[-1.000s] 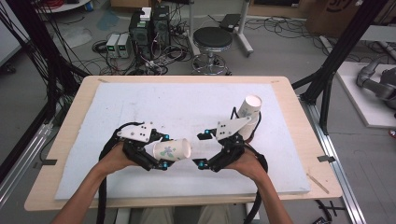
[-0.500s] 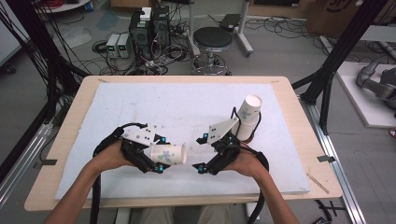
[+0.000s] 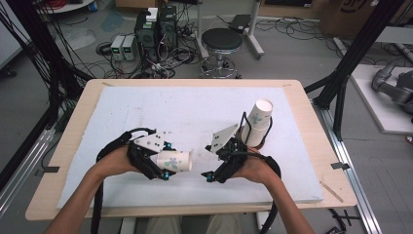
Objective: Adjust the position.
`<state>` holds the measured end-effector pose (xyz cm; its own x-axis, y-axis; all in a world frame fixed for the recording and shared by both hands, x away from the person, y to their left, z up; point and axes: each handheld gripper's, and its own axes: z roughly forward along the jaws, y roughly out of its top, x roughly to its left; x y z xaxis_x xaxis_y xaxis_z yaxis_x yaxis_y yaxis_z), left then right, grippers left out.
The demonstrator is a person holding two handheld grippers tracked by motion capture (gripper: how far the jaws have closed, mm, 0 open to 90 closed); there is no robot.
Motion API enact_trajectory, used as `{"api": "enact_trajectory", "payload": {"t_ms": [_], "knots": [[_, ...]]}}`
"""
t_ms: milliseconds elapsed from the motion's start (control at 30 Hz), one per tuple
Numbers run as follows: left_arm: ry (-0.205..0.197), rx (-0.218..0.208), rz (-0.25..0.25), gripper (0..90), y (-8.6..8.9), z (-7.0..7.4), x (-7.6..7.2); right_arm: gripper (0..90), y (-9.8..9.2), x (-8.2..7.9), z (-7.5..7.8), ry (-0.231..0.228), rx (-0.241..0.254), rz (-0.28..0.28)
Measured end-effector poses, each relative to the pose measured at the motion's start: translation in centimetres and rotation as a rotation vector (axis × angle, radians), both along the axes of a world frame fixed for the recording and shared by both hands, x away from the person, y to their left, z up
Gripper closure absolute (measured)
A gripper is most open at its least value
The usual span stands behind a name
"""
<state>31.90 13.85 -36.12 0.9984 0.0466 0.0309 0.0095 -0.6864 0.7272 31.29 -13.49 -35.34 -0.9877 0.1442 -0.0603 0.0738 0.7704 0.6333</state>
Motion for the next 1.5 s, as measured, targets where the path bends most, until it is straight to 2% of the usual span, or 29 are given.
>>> {"api": "enact_trajectory", "payload": {"t_ms": [300,633,733,767,800,833,1267,1367,1400,1500], "knots": [[0.018,0.023,-0.016,30.2,-1.5,-0.2,0.8,15.1,0.6,0.4,-0.3,0.005,-0.019,-0.001],[0.017,0.063,-0.041,30.3,-3.2,-0.2,1.0,15.1,1.3,0.6,-0.3,0.000,-0.046,0.014],[0.021,0.086,-0.048,30.4,-3.5,-0.2,1.0,15.2,1.4,0.6,-0.4,-0.001,-0.059,0.016],[0.020,0.081,-0.044,30.3,-3.6,-0.3,1.0,15.1,1.5,0.5,-0.5,-0.006,-0.057,0.013],[0.021,0.100,-0.048,30.4,-3.7,-0.2,1.1,15.2,1.6,0.5,-0.5,-0.008,-0.061,0.012],[0.020,0.091,-0.044,30.3,-3.8,-0.3,1.1,15.2,1.7,0.5,-0.5,-0.005,-0.060,0.019],[0.016,0.117,-0.062,30.4,-4.7,-0.1,1.2,15.7,2.5,0.7,-0.5,-0.007,-0.066,0.032],[0.014,0.108,-0.060,30.5,-4.9,-0.2,1.2,16.1,2.6,0.7,-0.4,-0.006,-0.069,0.034],[0.016,0.121,-0.064,30.5,-4.9,-0.1,1.2,16.1,2.6,0.7,-0.5,-0.004,-0.065,0.035],[0.018,0.107,-0.059,30.5,-5.0,-0.3,1.1,18.2,2.7,0.7,-0.5,-0.002,-0.065,0.034]]}}
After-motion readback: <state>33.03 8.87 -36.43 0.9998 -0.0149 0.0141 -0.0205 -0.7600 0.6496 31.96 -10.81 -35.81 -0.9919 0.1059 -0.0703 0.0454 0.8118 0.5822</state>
